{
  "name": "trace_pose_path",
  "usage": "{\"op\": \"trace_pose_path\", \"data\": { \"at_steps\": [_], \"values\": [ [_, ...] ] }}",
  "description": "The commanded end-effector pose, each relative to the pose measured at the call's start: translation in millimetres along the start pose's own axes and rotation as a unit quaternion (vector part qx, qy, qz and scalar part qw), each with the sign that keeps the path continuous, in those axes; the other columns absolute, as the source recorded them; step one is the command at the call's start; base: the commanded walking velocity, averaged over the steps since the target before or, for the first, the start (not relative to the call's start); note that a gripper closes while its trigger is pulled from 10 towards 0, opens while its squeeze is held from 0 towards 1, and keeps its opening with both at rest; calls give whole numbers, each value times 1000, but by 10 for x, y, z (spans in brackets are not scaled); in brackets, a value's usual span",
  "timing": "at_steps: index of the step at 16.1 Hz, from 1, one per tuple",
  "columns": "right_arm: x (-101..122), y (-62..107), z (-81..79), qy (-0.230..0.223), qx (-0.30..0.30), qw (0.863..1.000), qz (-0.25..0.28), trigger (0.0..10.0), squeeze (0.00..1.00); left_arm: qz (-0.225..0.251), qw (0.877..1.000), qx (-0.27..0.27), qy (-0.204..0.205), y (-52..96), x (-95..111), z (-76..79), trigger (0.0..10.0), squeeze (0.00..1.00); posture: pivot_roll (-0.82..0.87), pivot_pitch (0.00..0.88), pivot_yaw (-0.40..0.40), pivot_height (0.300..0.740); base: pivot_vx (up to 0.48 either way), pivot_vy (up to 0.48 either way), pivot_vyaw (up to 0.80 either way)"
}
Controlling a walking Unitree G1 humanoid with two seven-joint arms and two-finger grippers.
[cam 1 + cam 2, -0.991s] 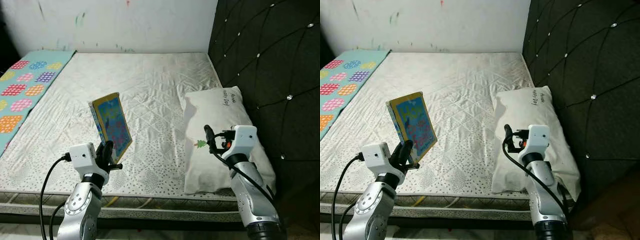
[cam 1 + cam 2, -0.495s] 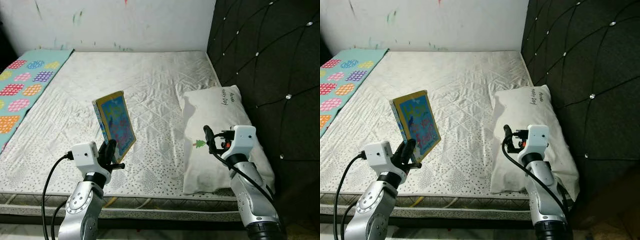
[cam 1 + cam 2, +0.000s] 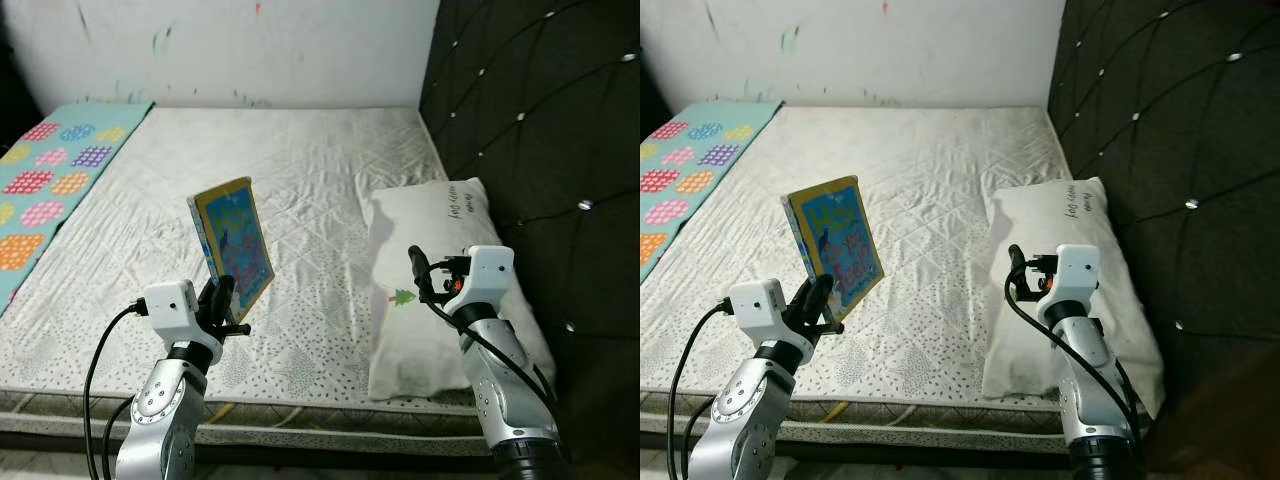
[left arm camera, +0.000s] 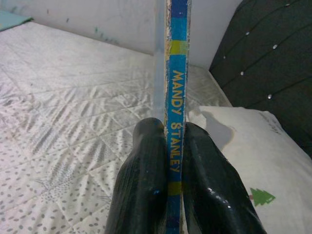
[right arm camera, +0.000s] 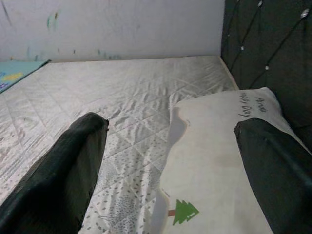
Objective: Clean up the room
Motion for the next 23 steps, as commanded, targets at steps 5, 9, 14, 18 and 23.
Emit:
{"op": "trace_pose_path", "data": {
  "at_steps": [5,9,14,18,23],
  "values": [
    [26,-38,-6,4,-1,1000,3,10000,0,25,1000,-10,-11,-37,113,29,10000,0,-69,1,42,740,128,0,0],
    [47,-57,20,6,-4,1000,6,10000,0,24,1000,-13,-7,-36,109,34,10000,0,-68,0,39,740,62,0,0],
    [48,-68,32,8,-7,1000,7,10000,0,24,999,-20,-9,-40,112,45,10000,0,-69,0,44,740,277,0,0],
    [40,-56,46,9,-10,1000,6,10000,0,23,1000,-18,-10,-45,111,42,10000,0,-71,1,45,740,335,0,0],
    [43,-58,80,13,-14,1000,6,10000,0,20,1000,-11,-9,-44,97,25,10000,0,-71,1,45,740,150,0,0]
  ]
}}
Point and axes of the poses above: a point about 5 cm out from each wrist's last joint towards the gripper, its own y axis pointing back from the gripper into the wrist, its own x axis along the axis of the wrist's last joint, z = x × y, the point moved 3 cm from there along -y, pointing out of the wrist towards the gripper
